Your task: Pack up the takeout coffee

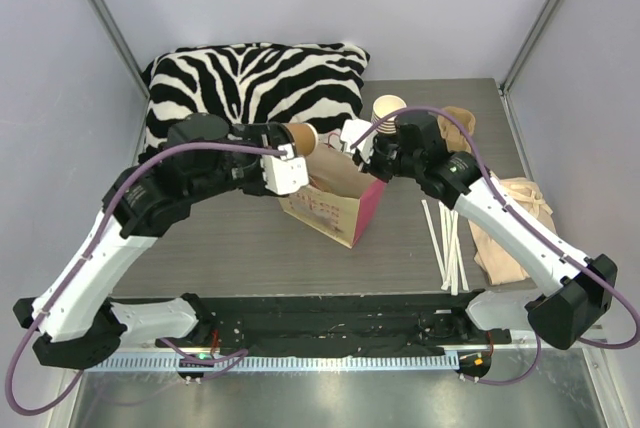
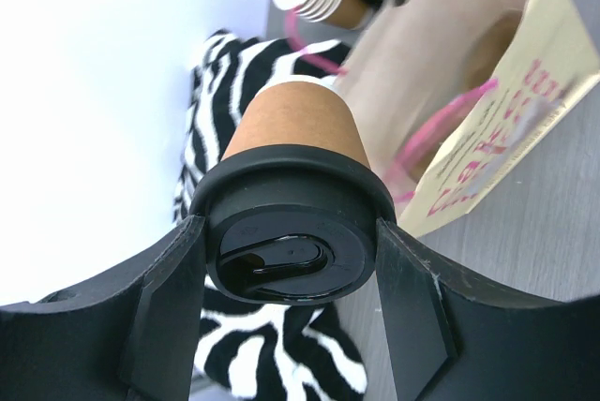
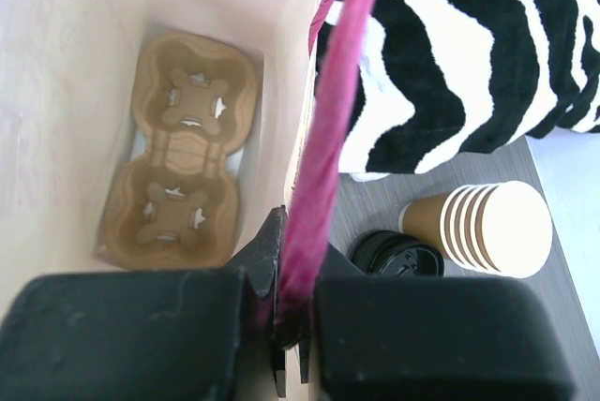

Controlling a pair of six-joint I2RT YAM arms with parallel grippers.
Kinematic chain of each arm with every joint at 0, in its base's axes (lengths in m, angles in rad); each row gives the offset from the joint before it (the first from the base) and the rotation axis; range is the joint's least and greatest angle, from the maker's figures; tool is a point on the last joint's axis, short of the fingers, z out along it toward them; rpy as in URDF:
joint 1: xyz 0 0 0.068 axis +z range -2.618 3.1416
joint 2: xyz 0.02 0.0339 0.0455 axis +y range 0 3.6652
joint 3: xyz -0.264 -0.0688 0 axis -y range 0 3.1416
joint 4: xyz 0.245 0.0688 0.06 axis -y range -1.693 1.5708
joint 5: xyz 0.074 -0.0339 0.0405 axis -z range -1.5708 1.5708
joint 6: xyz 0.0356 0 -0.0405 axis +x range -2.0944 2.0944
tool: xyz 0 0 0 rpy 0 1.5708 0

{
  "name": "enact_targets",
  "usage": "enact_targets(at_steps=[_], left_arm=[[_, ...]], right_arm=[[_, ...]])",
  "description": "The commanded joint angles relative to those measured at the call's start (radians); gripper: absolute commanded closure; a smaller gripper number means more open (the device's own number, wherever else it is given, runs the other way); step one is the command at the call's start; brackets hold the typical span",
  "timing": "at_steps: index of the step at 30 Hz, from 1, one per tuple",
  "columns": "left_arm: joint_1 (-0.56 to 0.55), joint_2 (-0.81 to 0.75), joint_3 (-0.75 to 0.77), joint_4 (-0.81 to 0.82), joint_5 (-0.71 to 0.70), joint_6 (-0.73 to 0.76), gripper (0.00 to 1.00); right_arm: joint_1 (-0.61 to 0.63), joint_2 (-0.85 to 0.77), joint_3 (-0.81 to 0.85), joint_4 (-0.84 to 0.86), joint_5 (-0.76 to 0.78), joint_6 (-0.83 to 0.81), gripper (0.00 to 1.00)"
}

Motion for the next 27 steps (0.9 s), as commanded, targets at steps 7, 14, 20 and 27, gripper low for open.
enact_targets(at_steps=[7,14,20,27], left_arm=[[0.015,-0.006,0.160,-0.270,-0.325,-0.243,0.80],[0.227,0.018,-0.027,-0.371,-0.199,-0.352,0.85],[0.437,0.193,-0.089,-0.321,-0.086,-0.439,0.85],[0.466,0.330,-0.248,-0.117,-0.117,-0.610,0.85]], right_arm=[[-0.034,-0.047,-0.022,-0.014,-0.018,-0.020,0.99],[-0.034,-0.059,0.000,-0.028,-0.025,-0.014,0.99],[-0.032,-0.048,0.026,-0.040,-0.016,-0.005,0.99],[-0.034,-0.041,0.040,-0.042,0.014,0.009,0.99]])
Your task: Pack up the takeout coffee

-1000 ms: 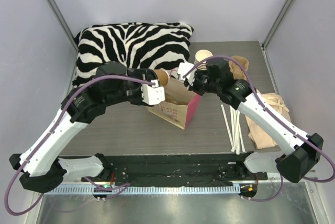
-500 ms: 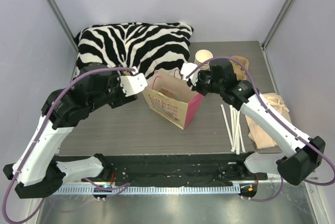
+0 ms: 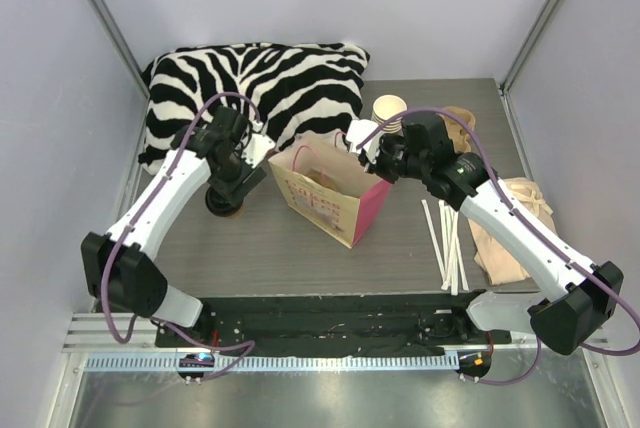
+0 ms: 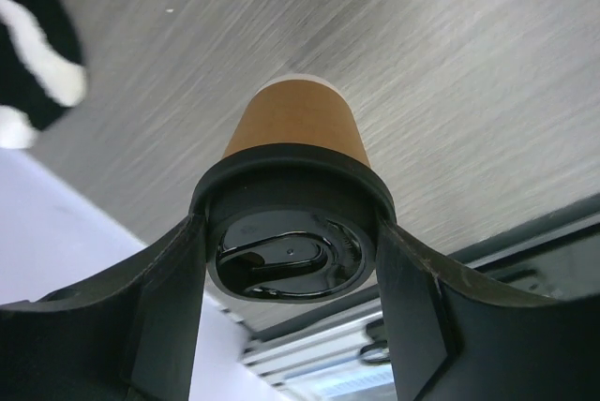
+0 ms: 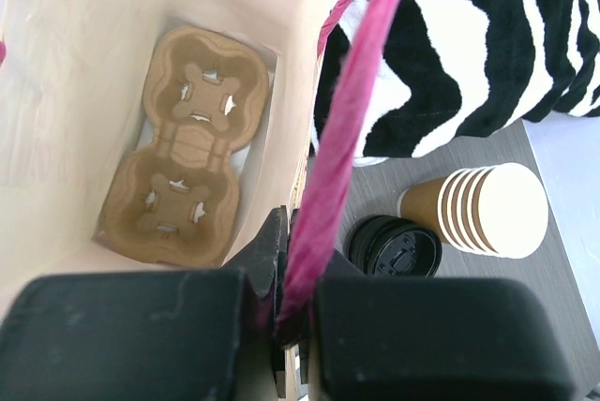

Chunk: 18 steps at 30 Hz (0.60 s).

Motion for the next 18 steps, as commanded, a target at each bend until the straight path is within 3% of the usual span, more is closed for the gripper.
enact_targets(at_steps=[1,14,18], left_arm=[[0.015,0.043,-0.037,0.152,0.020,-0.136,0.85],[0.023,0.164,-0.105,0.267,-0.008,-0.139,0.78],[0.029,0.168,-0.108,0.270,-0.009,-0.133,0.63]], right_arm=[[-0.004,-0.010,0.047,-0.010,0.023,0.020,0.99],[-0.004,-0.010,0.049,-0.016,0.023,0.024,0.99],[-0.003,-0.018,0.045,-0.018,0.026,0.029,0.99]])
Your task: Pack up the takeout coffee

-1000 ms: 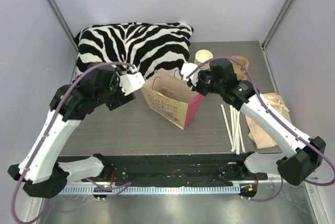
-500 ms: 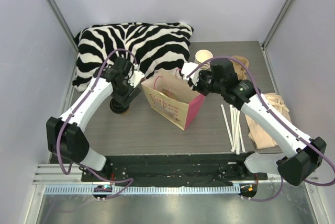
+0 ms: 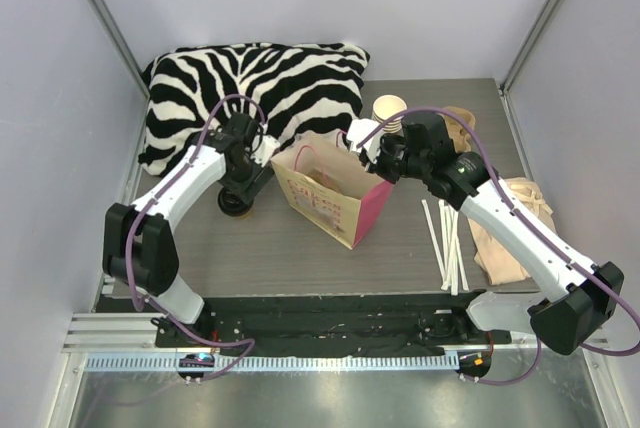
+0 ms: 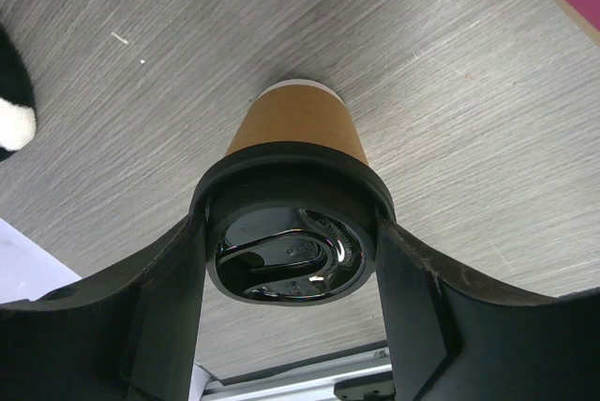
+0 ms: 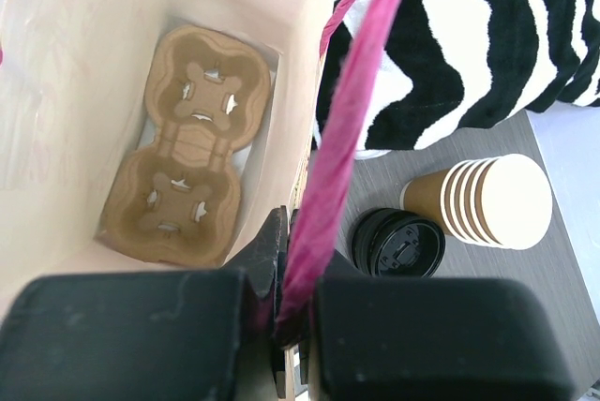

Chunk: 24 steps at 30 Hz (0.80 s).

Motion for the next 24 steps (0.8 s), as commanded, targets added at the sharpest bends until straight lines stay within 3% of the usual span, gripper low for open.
enact_targets(at_steps=[1,5,11,19,24], left_arm=[[0.020,-0.004,-0.001,0.040,-0.001,-0.009,0.58],[0.034,-0.033,0.001,0.051,0.014,-0.018,0.36],[0.065,-0.067,-0.010,0.066,0.052,-0.034,0.22],[0.106,-0.094,-0.007,0.100,0.116,-0.069,0.13],[0.135,-0.142,-0.050,0.156,0.123,-0.115,0.13]], right_arm=[[-0.003,-0.018,0.034,0.008,0.011,0.019,0.99],[-0.003,-0.020,0.032,0.006,0.008,0.019,0.99],[-0.003,-0.015,0.035,0.006,-0.002,0.017,0.99],[-0.003,-0.015,0.038,0.006,-0.004,0.015,0.99],[-0.003,-0.014,0.037,0.006,-0.002,0.022,0.99]])
